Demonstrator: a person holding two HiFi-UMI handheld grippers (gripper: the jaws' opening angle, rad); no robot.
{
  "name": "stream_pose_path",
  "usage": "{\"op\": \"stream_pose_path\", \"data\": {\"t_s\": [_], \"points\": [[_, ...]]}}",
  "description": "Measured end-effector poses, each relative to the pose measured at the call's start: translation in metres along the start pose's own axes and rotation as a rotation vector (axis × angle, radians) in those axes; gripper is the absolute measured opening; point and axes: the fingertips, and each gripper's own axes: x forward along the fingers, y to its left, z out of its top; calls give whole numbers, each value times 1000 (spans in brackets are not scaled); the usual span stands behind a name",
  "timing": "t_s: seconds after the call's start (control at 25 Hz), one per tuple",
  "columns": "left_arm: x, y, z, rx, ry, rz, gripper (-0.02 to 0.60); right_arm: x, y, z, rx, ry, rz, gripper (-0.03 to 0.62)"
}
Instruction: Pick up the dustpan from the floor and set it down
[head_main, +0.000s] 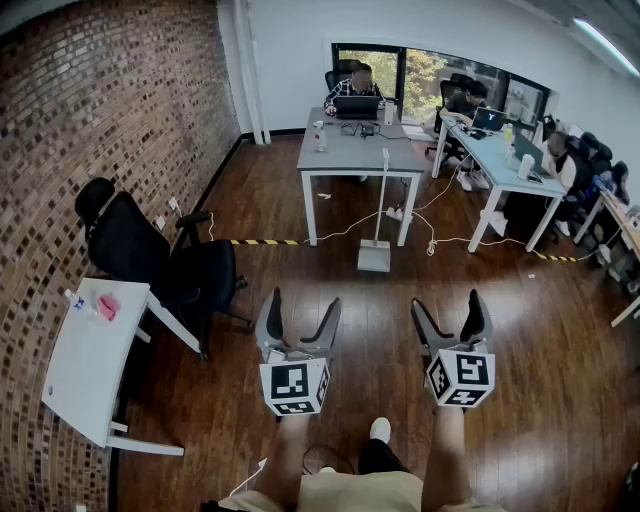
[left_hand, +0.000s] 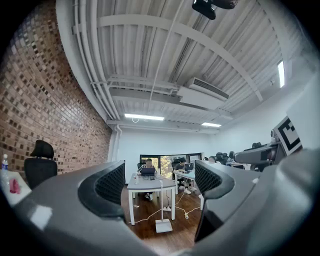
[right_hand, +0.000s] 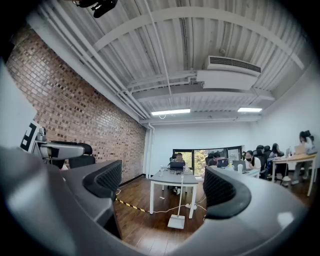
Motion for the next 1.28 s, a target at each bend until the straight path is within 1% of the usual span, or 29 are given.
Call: {"op": "stream_pose_path", "data": {"t_s": [0.12,0.2,0.28,0.36,0.48,0.6,0.76,0.88,1.0,1.08,1.2,1.28], "points": [[43,-33,1,0,2,-29,411,33,-44,6,17,-6,-1,503],[71,-52,-1,-6,1,-30,411,56,-61,11,16,-15,23,503],[95,-64,-7,-15,0,-8,407,76,-66,12,6,-25,58,503],[116,-72,-15,-24,1,16,389,93,-72,11,-12,-26,82,503],[141,-81,-25,-3,25,32,392,112,-104,6,-26,-17,67,503],[162,-79,-37,8,63,59,398,128,-143,-5,4,1,23,503],[187,-78,-55,-22,103,59,397,149,-167,-23,48,29,16,503],[208,-80,-69,-37,108,40,396,169,-169,-39,81,41,30,502],[238,-73,-85,-42,129,19,393,195,-164,-50,76,53,46,502],[263,-65,-96,-44,143,5,391,217,-165,-57,79,58,38,498],[313,-46,-108,-53,146,-19,391,267,-174,-63,92,61,12,486],[352,-32,-110,-53,139,-41,391,308,-178,-57,89,52,1,485]]}}
